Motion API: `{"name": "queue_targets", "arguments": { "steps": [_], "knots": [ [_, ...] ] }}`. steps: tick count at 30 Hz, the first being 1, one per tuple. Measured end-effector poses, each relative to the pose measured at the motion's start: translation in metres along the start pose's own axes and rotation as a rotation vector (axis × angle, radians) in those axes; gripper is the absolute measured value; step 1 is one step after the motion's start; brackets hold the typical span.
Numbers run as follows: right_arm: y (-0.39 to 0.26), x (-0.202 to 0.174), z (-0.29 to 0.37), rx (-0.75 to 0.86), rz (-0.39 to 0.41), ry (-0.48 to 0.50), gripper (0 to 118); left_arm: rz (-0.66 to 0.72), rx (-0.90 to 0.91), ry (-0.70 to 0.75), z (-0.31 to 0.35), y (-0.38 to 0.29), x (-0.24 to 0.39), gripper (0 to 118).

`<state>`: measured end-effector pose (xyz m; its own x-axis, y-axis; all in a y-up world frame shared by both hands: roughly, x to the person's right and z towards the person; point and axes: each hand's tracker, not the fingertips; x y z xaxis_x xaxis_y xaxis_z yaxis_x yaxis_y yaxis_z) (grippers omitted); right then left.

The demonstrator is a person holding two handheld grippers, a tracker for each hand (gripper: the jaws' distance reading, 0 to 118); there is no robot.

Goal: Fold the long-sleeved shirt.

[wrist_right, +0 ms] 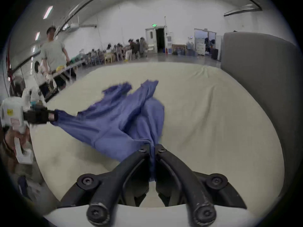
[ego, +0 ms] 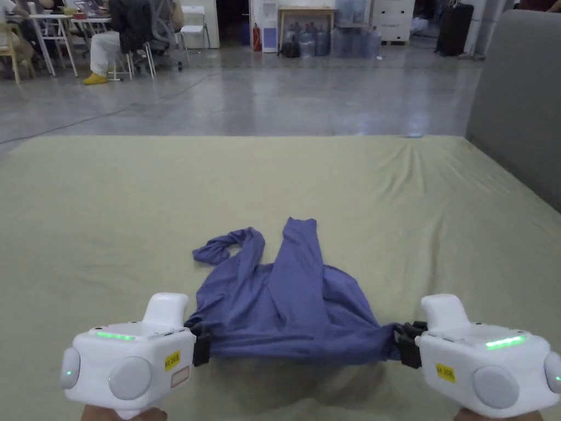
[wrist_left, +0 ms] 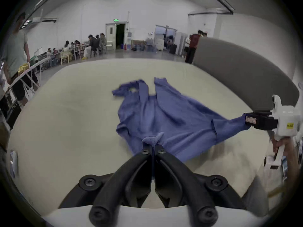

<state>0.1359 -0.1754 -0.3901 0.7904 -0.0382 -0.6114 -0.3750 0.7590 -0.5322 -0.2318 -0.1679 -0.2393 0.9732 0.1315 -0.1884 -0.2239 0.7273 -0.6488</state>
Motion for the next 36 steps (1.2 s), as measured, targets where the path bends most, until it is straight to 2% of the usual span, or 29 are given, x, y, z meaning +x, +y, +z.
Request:
{"name": "queue_targets", "arguments": {
  "steps": [2,7,8,9,10,11,12,13,16,17,18,19,20,21,22,23,25,27,36],
  "knots": [
    [-0.032,-0.010,0.002,-0.062,0.073,-0.032,1,0.034,-0.029,0.000,0.003,-0.033,0.001,0],
    [-0.074,-0.018,-0.012,-0.136,0.116,-0.036,2,0.080,-0.091,-0.007,-0.008,-0.079,-0.004,0],
    [-0.076,-0.019,-0.015,-0.145,0.121,-0.036,4,0.083,-0.089,-0.009,-0.010,-0.083,-0.005,0],
    [-0.076,-0.020,-0.017,-0.155,0.121,-0.039,19,0.083,-0.082,-0.013,-0.010,-0.087,-0.003,7],
    [-0.073,-0.019,-0.015,-0.159,0.116,-0.036,46,0.078,-0.065,-0.016,-0.009,-0.086,-0.003,36],
    [-0.069,-0.017,-0.010,-0.155,0.103,-0.025,75,0.077,-0.069,-0.015,-0.006,-0.081,-0.003,80],
    [-0.065,-0.015,-0.002,-0.138,0.074,-0.015,93,0.074,-0.088,-0.017,-0.004,-0.076,-0.004,111],
    [-0.061,-0.012,0.010,-0.103,0.040,-0.010,92,0.080,-0.107,-0.030,0.002,-0.073,-0.002,112],
    [-0.052,-0.003,0.059,0.030,-0.081,-0.021,91,0.109,-0.004,-0.080,0.036,-0.061,0.001,111],
    [-0.054,0.000,0.073,0.051,-0.124,-0.022,87,0.110,0.007,-0.072,0.047,-0.060,0.005,109],
    [-0.057,0.002,0.081,0.048,-0.157,-0.019,71,0.113,0.016,-0.064,0.053,-0.059,0.006,98],
    [-0.061,0.002,0.091,0.028,-0.192,-0.020,71,0.115,0.019,-0.058,0.057,-0.058,0.007,98],
    [-0.068,0.003,0.097,0.023,-0.204,-0.013,63,0.111,0.021,-0.055,0.060,-0.058,0.007,91],
    [-0.073,0.004,0.099,0.020,-0.207,-0.014,26,0.103,0.025,-0.043,0.062,-0.060,0.011,60],
    [-0.079,0.004,0.098,-0.004,-0.222,-0.034,0,0.090,0.020,-0.013,0.062,-0.062,0.013,17],
    [-0.086,0.003,0.104,-0.018,-0.228,-0.037,0,0.072,0.003,0.032,0.058,-0.066,0.013,0],
    [-0.097,0.004,0.106,-0.072,-0.222,-0.013,0,0.099,-0.013,-0.003,0.051,-0.072,0.011,0],
    [-0.101,0.003,0.103,-0.077,-0.220,-0.029,0,0.145,-0.027,-0.007,0.046,-0.075,0.011,0],
    [-0.092,0.026,0.079,-0.090,-0.262,-0.015,0,0.117,0.005,0.023,0.021,-0.031,0.013,0]
  ]
}}
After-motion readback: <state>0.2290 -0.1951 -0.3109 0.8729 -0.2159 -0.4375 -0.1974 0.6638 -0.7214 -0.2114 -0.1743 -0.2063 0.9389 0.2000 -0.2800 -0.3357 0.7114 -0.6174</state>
